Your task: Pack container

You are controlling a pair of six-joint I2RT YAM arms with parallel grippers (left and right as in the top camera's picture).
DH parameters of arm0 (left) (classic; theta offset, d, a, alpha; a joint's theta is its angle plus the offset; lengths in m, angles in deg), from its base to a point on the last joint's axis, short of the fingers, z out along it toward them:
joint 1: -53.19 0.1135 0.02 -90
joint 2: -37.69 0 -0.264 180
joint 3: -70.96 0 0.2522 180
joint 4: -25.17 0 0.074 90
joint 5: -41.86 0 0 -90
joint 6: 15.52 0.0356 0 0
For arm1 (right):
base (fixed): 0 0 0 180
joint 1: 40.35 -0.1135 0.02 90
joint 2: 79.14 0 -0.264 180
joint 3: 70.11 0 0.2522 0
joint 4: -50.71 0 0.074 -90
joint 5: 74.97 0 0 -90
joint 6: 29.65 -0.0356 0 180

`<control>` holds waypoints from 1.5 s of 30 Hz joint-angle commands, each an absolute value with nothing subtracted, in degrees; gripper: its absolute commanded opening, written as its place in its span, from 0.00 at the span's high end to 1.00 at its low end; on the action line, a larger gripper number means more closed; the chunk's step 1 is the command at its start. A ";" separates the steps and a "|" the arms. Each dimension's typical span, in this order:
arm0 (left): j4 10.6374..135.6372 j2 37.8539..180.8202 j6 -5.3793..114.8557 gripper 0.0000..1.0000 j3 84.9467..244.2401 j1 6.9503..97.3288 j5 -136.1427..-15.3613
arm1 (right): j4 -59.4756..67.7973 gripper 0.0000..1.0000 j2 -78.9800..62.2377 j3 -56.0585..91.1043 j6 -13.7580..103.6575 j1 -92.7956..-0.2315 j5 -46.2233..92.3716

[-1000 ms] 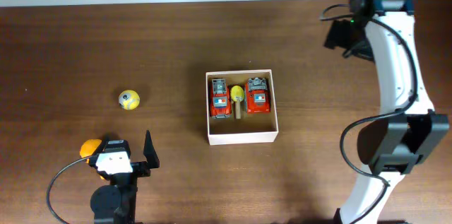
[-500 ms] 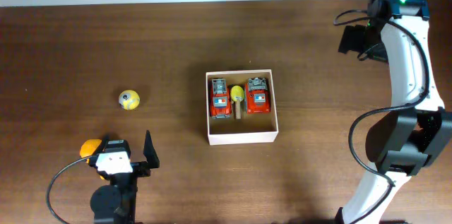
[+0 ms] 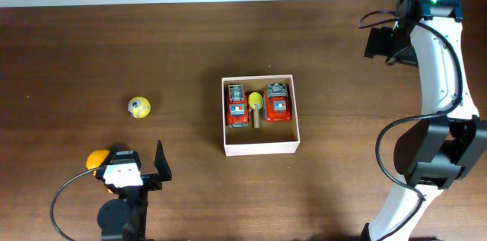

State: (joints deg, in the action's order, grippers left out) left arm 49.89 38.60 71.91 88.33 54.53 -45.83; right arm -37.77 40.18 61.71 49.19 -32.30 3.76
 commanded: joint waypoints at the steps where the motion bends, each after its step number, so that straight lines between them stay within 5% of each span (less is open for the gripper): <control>1: 49.32 38.31 73.15 0.01 87.88 54.36 -42.84 | -37.60 0.01 40.40 61.27 49.61 -32.45 4.07; 11: 42.85 41.22 65.96 0.01 95.42 54.51 -45.20 | -37.60 0.01 40.40 61.27 49.61 -32.45 4.07; 22: 81.65 76.17 66.36 0.01 136.99 54.51 -42.86 | -37.60 0.01 40.40 61.27 49.61 -32.45 4.07; 29: 101.34 93.39 66.31 0.01 152.94 54.51 -52.17 | -37.60 0.01 40.40 61.27 49.61 -32.45 4.07; 35: 103.07 99.45 65.94 0.01 153.42 54.51 -68.60 | -37.60 0.01 40.40 61.27 49.61 -32.45 4.07; 45: 98.39 106.07 65.87 0.01 153.42 54.51 -71.77 | -37.60 0.01 40.40 61.27 49.61 -32.45 4.07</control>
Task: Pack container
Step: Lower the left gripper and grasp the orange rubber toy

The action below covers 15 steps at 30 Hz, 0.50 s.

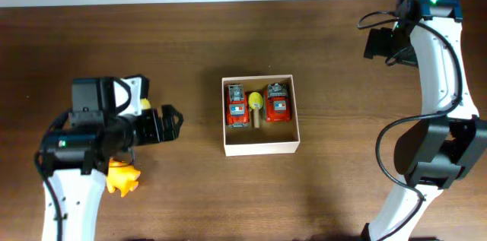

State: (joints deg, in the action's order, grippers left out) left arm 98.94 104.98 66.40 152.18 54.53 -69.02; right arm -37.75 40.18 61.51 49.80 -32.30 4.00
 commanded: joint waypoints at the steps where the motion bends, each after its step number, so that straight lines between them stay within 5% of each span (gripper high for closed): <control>1: 98.61 106.55 65.02 0.01 153.42 54.51 -70.72 | -37.60 0.01 40.40 61.27 49.61 -32.45 4.07; 7: 104.95 113.11 42.09 0.01 152.18 54.51 -49.70 | -37.60 0.01 40.40 61.27 49.61 -32.45 4.07; 15: 105.19 121.59 9.11 0.01 148.11 53.83 -40.34 | -37.60 0.01 40.40 61.27 49.61 -32.45 4.07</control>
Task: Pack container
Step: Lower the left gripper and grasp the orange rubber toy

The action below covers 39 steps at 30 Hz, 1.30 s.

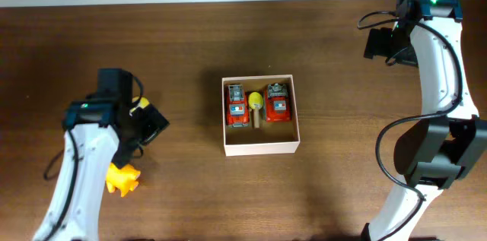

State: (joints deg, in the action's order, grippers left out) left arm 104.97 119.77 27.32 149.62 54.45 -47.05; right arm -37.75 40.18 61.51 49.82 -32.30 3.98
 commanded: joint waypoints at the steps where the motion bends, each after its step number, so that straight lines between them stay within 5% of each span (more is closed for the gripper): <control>1: 105.19 122.16 6.49 0.01 147.65 53.59 -39.38 | -37.60 0.01 40.40 61.27 49.61 -32.45 4.07; 18: 120.88 122.86 -2.67 0.01 146.26 53.24 -28.58 | -37.60 0.01 40.40 61.27 49.61 -32.45 4.07; 30: 105.21 122.88 10.20 0.00 141.38 53.24 -19.16 | -37.60 0.01 40.40 61.27 49.61 -32.45 4.07; 34: 100.97 122.88 10.31 0.20 137.27 54.14 -19.38 | -37.60 0.01 40.40 61.27 49.61 -32.45 4.07; 39: 99.40 122.88 10.31 0.26 134.12 56.39 -19.34 | -37.60 0.01 40.40 61.27 49.61 -32.45 4.07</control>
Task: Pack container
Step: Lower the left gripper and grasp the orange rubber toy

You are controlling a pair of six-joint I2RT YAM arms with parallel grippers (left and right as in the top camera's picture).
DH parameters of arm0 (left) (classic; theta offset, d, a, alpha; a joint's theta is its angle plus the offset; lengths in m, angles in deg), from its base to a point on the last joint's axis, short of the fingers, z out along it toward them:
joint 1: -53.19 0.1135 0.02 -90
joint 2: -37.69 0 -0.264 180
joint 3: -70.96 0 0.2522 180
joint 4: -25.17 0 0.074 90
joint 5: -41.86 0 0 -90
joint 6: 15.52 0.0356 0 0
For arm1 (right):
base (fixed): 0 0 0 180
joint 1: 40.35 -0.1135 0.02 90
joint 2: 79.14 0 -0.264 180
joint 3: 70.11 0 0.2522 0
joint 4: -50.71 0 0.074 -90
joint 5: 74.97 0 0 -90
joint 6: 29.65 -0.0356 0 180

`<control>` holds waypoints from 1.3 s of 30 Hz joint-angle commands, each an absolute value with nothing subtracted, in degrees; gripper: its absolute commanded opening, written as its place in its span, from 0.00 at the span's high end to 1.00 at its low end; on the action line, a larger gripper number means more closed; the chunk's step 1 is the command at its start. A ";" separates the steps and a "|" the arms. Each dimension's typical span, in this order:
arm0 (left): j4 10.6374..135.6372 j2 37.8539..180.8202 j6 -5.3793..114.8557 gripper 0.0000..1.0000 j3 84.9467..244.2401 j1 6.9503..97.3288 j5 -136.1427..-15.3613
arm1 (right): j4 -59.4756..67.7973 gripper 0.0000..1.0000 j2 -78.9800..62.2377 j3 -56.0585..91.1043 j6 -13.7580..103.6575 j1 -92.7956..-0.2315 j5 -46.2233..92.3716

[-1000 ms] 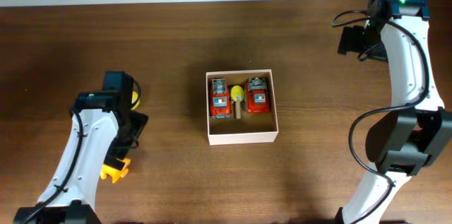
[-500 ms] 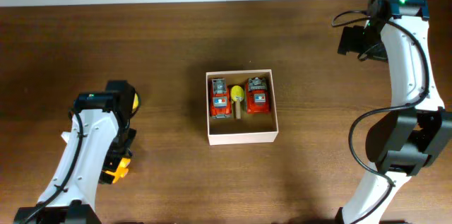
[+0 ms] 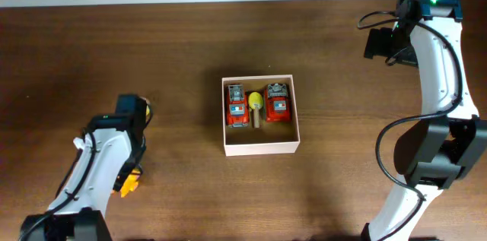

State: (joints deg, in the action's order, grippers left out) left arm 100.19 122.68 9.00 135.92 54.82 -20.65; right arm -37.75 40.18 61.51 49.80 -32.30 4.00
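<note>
A white box [image 3: 260, 147] stands mid-table and holds two red toy cars [image 3: 238, 105] [image 3: 278, 102] with a yellow toy [image 3: 256, 103] between them. My left arm's wrist [image 3: 128, 109] points straight down over the yellow ball, of which only a sliver [image 3: 147, 105] shows at its right edge. The fingers of the left gripper are hidden under the wrist. An orange-yellow toy [image 3: 130, 183] peeks out beside the left forearm. My right gripper [image 3: 378, 43] hangs far off at the back right, too dark to read.
The right arm [image 3: 441, 66] curves along the right side of the table. The table's back edge meets a pale wall.
The left wrist has shifted slightly right and now covers almost all of the yellow ball, with its fingers no longer visible. The forearm hides more of the orange-yellow toy. The right arm has not moved.
The left gripper was open at the front edge beside the orange toy, with the ball lying free. It then stood open just right of the ball, then over the ball, and now the wrist points down onto it. Box and right arm stayed put.
</note>
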 commanded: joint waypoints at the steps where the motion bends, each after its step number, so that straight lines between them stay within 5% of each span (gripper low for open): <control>1: 98.90 122.88 10.31 0.28 133.56 56.87 -19.36 | -37.60 0.01 40.40 61.27 49.61 -32.45 4.07; 8: 94.52 122.88 10.31 0.41 130.85 58.99 -19.36 | -37.60 0.01 40.40 61.27 49.61 -32.45 4.07; 17: 92.64 122.88 10.31 0.81 130.82 58.99 -19.36 | -37.60 0.01 40.40 61.27 49.61 -32.45 4.07; 25: 92.64 122.88 10.34 0.97 130.82 58.99 -19.40 | -37.60 0.01 40.40 61.27 49.61 -32.45 4.07; 39: 99.73 122.86 24.78 0.98 143.17 58.99 -22.84 | -37.60 0.01 40.40 61.27 49.61 -32.45 4.07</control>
State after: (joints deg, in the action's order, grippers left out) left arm 96.99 122.68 17.44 136.53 58.53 -22.44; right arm -37.75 40.18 61.51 49.82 -32.30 3.98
